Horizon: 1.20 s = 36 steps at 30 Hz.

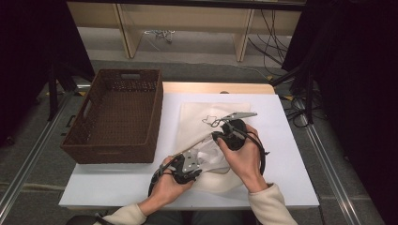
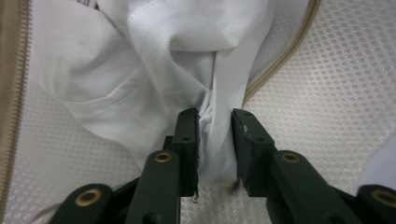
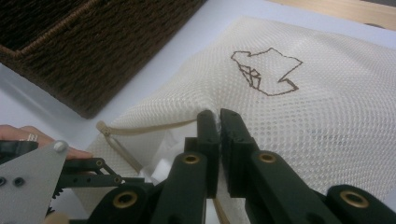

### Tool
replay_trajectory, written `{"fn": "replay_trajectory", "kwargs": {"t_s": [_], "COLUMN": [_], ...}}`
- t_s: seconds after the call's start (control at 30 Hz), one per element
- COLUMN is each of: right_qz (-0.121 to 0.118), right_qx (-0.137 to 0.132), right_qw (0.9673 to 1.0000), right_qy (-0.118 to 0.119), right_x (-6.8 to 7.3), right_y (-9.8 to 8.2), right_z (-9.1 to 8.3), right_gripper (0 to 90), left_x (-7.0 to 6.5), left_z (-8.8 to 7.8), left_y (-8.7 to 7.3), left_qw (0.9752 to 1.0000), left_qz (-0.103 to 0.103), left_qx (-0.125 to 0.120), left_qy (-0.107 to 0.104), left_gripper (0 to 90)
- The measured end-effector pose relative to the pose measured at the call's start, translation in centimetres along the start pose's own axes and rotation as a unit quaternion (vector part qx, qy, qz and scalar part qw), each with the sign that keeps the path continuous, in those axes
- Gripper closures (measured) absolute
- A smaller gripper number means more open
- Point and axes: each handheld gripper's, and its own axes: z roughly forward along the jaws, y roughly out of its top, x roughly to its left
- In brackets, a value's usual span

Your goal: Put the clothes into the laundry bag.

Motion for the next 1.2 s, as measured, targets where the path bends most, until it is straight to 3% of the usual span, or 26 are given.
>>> {"fn": "replay_trajectory", "kwargs": {"t_s": [0.1, 0.23, 0.43, 0.63, 0.9, 0.97, 1.03, 1.07, 1.1, 1.13, 1.2], "right_qz": [0.000, 0.006, 0.004, 0.000, 0.003, -0.017, -0.018, -0.018, -0.005, 0.003, 0.005], "right_qx": [-0.003, 0.004, 0.000, 0.000, 0.000, -0.013, -0.009, -0.011, -0.006, -0.001, -0.004], "right_qw": [1.0000, 1.0000, 1.0000, 1.0000, 1.0000, 0.9998, 0.9998, 0.9998, 1.0000, 1.0000, 1.0000], "right_qy": [0.002, 0.001, 0.002, -0.004, -0.005, -0.005, -0.006, -0.004, -0.003, -0.001, -0.001], "right_x": [0.1, 0.3, 0.4, 0.4, 0.4, 0.1, 0.0, 0.0, 0.2, 0.2, 0.2], "right_y": [0.0, 0.0, 0.0, 0.1, 0.0, 0.1, 0.1, 0.1, 0.0, 0.0, 0.0], "right_z": [0.1, 0.0, -0.1, -0.2, -0.2, -0.1, -0.1, 0.0, -0.1, -0.2, -0.2], "right_gripper": [88.1, 88.1, 88.3, 88.4, 88.4, 88.4, 88.4, 88.4, 88.4, 88.4, 88.4], "left_x": [0.1, 0.3, 0.3, 0.9, 1.2, 1.3, 1.2, 0.7, 0.6, 1.0, 0.9], "left_z": [0.1, 0.2, 0.2, 0.7, 1.8, 2.5, 2.8, 3.4, 3.7, 3.5, 3.2], "left_y": [0.0, 0.2, 1.1, 2.3, 3.1, 3.2, 3.1, 3.2, 3.1, 3.0, 2.9], "left_qw": [0.9999, 0.9989, 0.9971, 0.9956, 0.9962, 0.9966, 0.9968, 0.9918, 0.9918, 0.9960, 0.9963], "left_qz": [-0.011, -0.042, -0.063, -0.075, -0.067, -0.061, -0.060, -0.097, -0.099, -0.065, -0.065], "left_qx": [-0.003, -0.018, -0.039, -0.055, -0.056, -0.054, -0.052, -0.082, -0.081, -0.059, -0.057], "left_qy": [-0.002, -0.013, -0.018, -0.015, 0.006, 0.007, 0.009, 0.016, 0.010, 0.011, 0.000], "left_gripper": [77.0, 80.7, 81.6, 81.7, 81.4, 81.0, 80.6, 80.6, 80.1, 78.7, 76.4]}}
